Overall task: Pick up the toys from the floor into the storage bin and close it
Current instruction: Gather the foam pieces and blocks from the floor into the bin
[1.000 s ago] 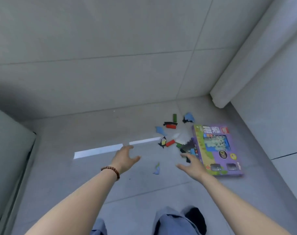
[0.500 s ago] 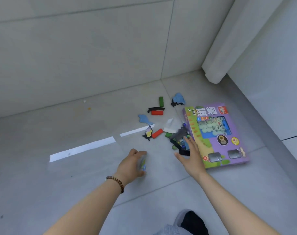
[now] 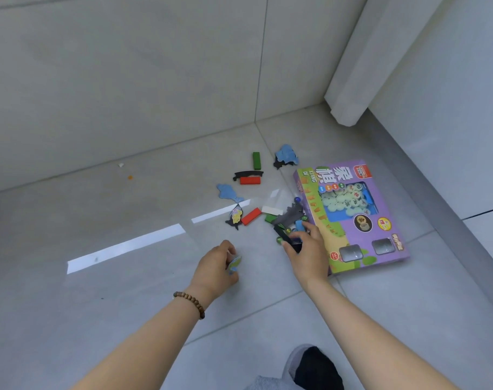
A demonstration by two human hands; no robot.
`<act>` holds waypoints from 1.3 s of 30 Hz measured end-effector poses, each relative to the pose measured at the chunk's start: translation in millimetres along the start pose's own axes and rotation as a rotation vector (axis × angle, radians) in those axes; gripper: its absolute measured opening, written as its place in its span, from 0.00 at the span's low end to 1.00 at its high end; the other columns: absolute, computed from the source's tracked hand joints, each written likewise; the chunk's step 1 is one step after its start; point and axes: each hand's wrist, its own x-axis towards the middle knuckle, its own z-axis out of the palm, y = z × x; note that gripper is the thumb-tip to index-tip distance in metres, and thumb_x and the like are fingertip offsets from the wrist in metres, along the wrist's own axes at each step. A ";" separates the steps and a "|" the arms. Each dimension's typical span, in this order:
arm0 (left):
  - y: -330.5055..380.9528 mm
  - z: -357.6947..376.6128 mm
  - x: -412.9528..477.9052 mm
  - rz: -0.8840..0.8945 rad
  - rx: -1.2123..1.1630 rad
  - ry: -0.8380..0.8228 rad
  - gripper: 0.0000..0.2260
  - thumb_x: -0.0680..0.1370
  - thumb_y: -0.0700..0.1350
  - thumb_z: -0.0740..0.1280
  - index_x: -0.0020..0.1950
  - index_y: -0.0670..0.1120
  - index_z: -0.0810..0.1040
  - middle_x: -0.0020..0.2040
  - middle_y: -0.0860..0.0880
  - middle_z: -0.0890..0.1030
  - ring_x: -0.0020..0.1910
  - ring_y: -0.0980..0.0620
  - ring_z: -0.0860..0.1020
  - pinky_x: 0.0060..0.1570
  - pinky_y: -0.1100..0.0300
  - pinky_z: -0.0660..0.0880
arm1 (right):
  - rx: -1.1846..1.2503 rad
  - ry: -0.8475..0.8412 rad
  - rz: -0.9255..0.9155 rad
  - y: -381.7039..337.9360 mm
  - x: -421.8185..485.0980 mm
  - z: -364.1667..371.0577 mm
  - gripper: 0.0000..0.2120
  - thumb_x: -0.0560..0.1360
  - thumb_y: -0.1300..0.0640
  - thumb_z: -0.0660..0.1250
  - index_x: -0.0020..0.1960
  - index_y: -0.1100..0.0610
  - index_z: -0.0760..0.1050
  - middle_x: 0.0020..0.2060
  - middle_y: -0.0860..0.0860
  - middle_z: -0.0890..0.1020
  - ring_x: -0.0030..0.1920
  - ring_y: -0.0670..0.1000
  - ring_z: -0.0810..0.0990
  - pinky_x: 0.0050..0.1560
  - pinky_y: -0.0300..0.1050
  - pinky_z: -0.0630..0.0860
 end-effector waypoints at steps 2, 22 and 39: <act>-1.7 1.9 0.8 0.017 0.019 -0.006 0.13 0.73 0.38 0.67 0.57 0.44 0.73 0.46 0.50 0.77 0.42 0.53 0.72 0.44 0.64 0.71 | -0.001 0.011 0.003 -0.9 -0.6 3.8 0.07 0.72 0.55 0.72 0.49 0.57 0.81 0.67 0.51 0.70 0.69 0.50 0.67 0.64 0.45 0.68; 7.3 -20.1 0.4 -0.504 -1.334 0.185 0.12 0.82 0.51 0.57 0.47 0.45 0.75 0.39 0.48 0.73 0.34 0.53 0.72 0.28 0.67 0.76 | 0.357 -0.315 -0.029 -61.3 -10.3 22.7 0.13 0.74 0.54 0.70 0.58 0.50 0.78 0.58 0.46 0.71 0.62 0.48 0.71 0.64 0.45 0.69; -6.3 -24.8 -10.5 -0.479 -1.233 0.214 0.13 0.81 0.51 0.58 0.45 0.44 0.75 0.37 0.47 0.73 0.31 0.53 0.72 0.25 0.67 0.75 | 1.059 -0.136 0.440 -43.8 -7.1 -13.5 0.08 0.76 0.67 0.61 0.39 0.58 0.73 0.34 0.53 0.76 0.34 0.50 0.73 0.33 0.38 0.73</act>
